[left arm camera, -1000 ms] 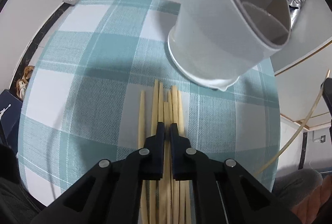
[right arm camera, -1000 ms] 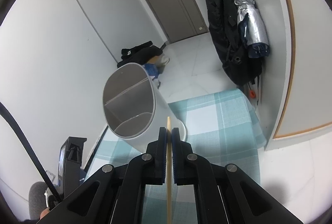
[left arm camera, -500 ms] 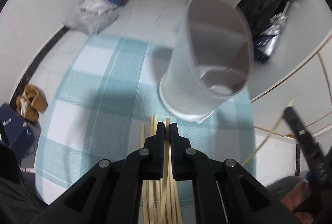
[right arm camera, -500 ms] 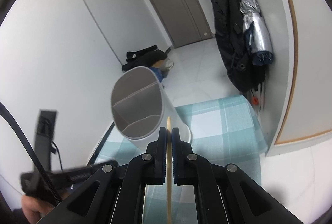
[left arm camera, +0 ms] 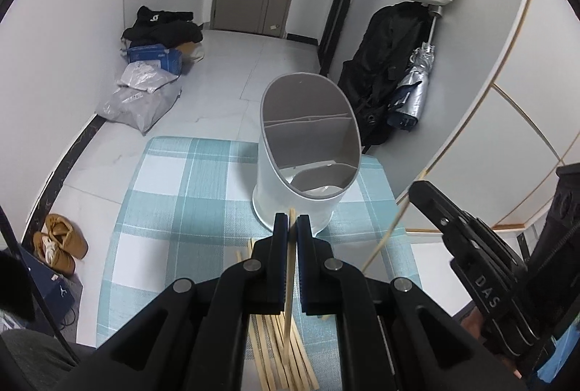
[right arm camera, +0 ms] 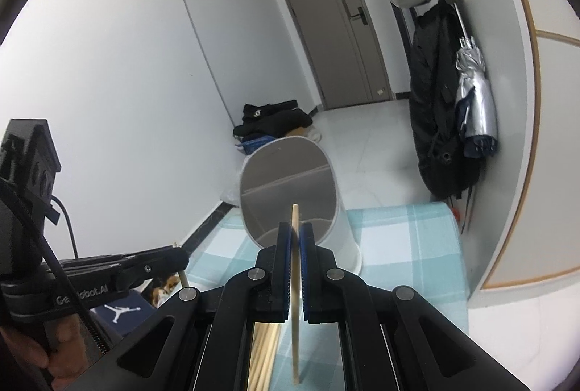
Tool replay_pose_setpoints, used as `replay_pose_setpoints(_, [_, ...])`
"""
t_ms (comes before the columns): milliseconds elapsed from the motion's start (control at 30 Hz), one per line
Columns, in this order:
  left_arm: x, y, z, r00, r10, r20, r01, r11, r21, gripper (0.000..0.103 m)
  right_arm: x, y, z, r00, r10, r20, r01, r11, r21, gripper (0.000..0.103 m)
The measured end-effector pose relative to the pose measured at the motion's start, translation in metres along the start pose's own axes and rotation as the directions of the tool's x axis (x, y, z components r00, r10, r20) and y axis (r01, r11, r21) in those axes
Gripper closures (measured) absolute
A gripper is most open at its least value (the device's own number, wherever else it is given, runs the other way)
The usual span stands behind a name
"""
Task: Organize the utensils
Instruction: 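Carry both held chopsticks over the white holder and lower them into it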
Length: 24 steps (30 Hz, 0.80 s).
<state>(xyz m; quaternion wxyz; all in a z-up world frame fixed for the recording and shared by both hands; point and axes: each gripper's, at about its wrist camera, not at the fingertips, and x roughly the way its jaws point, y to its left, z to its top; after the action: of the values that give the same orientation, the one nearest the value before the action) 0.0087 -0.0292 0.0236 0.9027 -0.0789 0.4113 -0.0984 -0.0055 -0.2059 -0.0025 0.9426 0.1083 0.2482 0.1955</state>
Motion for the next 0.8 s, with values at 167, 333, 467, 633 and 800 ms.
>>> replay_pose_setpoints(167, [-0.011, 0.0, 0.004, 0.999, -0.044, 0.028, 0.043, 0.999, 0.014, 0.101, -0.003, 0.01, 0.003, 1.0, -0.002, 0.011, 0.002, 1.0, -0.012, 0.099])
replay_pose_setpoints(333, [-0.016, 0.002, 0.006, 0.997, -0.053, 0.061, 0.052, 0.998, 0.024, 0.101, -0.006, 0.019, 0.008, 1.0, -0.001, 0.011, 0.001, 1.0, -0.024, 0.099])
replay_pose_setpoints(467, [-0.019, 0.003, 0.012, 0.995, -0.071, 0.07, 0.069, 0.997, 0.026, 0.101, -0.007, 0.023, 0.015, 1.0, -0.004, 0.016, 0.005, 1.0, -0.028, 0.099])
replay_pose_setpoints(633, [-0.028, 0.003, 0.024, 0.991, -0.1, 0.087, 0.097, 0.995, 0.034, 0.101, -0.014, 0.028, 0.031, 0.999, -0.01, 0.04, 0.012, 0.998, -0.058, 0.099])
replay_pose_setpoints(800, [-0.037, 0.004, 0.051, 0.985, -0.138, 0.105, 0.136, 0.99, 0.023, 0.101, -0.021, 0.036, 0.063, 0.996, 0.001, 0.085, 0.008, 0.995, -0.097, 0.099])
